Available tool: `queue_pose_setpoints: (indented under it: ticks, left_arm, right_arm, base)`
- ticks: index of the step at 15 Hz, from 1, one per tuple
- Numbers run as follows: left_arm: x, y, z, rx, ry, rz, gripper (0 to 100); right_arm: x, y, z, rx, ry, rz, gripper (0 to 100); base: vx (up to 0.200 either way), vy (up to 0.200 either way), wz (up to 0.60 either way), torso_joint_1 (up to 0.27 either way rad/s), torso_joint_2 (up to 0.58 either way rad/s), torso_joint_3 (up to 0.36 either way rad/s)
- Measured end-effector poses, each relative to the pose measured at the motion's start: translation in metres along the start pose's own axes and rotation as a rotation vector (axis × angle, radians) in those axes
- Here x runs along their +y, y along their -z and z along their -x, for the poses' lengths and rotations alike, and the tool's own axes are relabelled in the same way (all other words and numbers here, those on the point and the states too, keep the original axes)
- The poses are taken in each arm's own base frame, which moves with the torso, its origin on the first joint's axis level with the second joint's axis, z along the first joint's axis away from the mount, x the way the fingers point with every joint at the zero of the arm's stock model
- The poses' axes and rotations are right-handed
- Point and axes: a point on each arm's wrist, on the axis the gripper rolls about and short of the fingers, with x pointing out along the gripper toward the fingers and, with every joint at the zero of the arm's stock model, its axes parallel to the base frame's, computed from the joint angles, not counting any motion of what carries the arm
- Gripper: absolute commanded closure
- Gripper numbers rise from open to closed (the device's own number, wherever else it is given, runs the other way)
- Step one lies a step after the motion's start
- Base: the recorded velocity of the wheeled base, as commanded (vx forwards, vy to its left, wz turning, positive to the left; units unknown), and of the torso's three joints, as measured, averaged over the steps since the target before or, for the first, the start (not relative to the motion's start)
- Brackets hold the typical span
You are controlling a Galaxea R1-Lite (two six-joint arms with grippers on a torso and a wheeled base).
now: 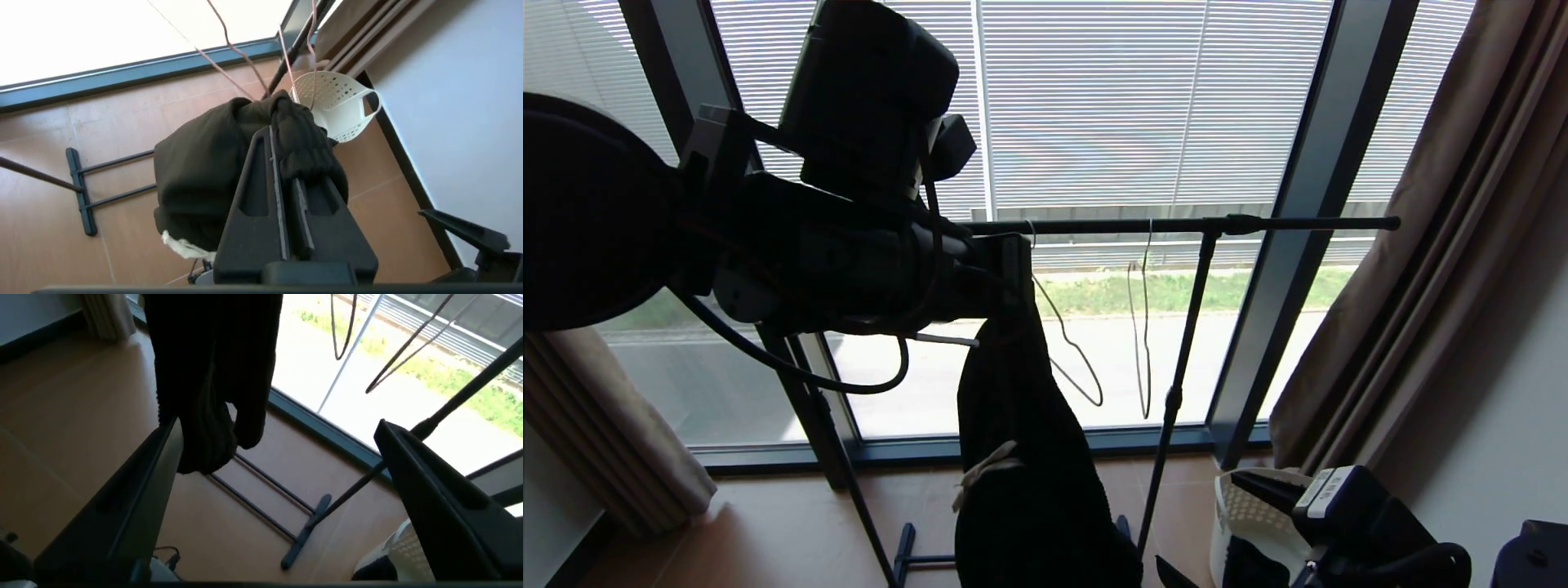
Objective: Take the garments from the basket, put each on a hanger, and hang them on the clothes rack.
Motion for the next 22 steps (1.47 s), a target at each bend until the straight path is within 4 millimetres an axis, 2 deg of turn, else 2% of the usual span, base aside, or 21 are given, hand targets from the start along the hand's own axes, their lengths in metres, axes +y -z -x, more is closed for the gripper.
queue_pose_setpoints:
  ticks: [4, 6, 9, 12, 16, 19, 22]
  left_arm:
    - [-0.002, 0.010, -0.005, 0.035, -0.002, -0.016, 100]
    - [-0.003, 0.016, -0.006, 0.055, -0.004, -0.025, 100]
    - [0.000, 0.021, -0.005, 0.062, -0.025, -0.030, 100]
    - [0.003, 0.026, -0.002, 0.067, -0.040, -0.034, 100]
    - [0.004, 0.024, 0.010, 0.050, -0.020, -0.027, 100]
    - [0.005, 0.023, 0.014, 0.042, -0.016, -0.023, 100]
    - [0.005, 0.022, 0.015, 0.045, 0.004, -0.021, 100]
  right_arm:
    - [0.003, -0.030, -0.010, -0.121, -0.003, 0.035, 0]
    - [0.008, -0.049, -0.023, -0.170, 0.005, 0.066, 0]
    - [0.017, -0.061, -0.051, -0.178, 0.019, 0.106, 0]
    - [0.020, -0.056, -0.075, -0.141, 0.040, 0.120, 0]
    - [0.011, -0.036, -0.100, -0.049, 0.085, 0.124, 0]
    - [0.010, -0.021, -0.106, 0.007, 0.089, 0.128, 0]
    - [0.008, -0.010, -0.101, 0.026, 0.086, 0.133, 0]
  base:
    - [0.000, 0.000, 0.00, 0.000, 0.00, 0.000]
    - [0.000, 0.000, 0.00, 0.000, 0.00, 0.000]
    - [0.000, 0.000, 0.00, 0.000, 0.00, 0.000]
    - [0.000, 0.000, 0.00, 0.000, 0.00, 0.000]
    - [0.000, 0.000, 0.00, 0.000, 0.00, 0.000]
    - [0.000, 0.000, 0.00, 0.000, 0.00, 0.000]
    - [0.000, 0.000, 0.00, 0.000, 0.00, 0.000]
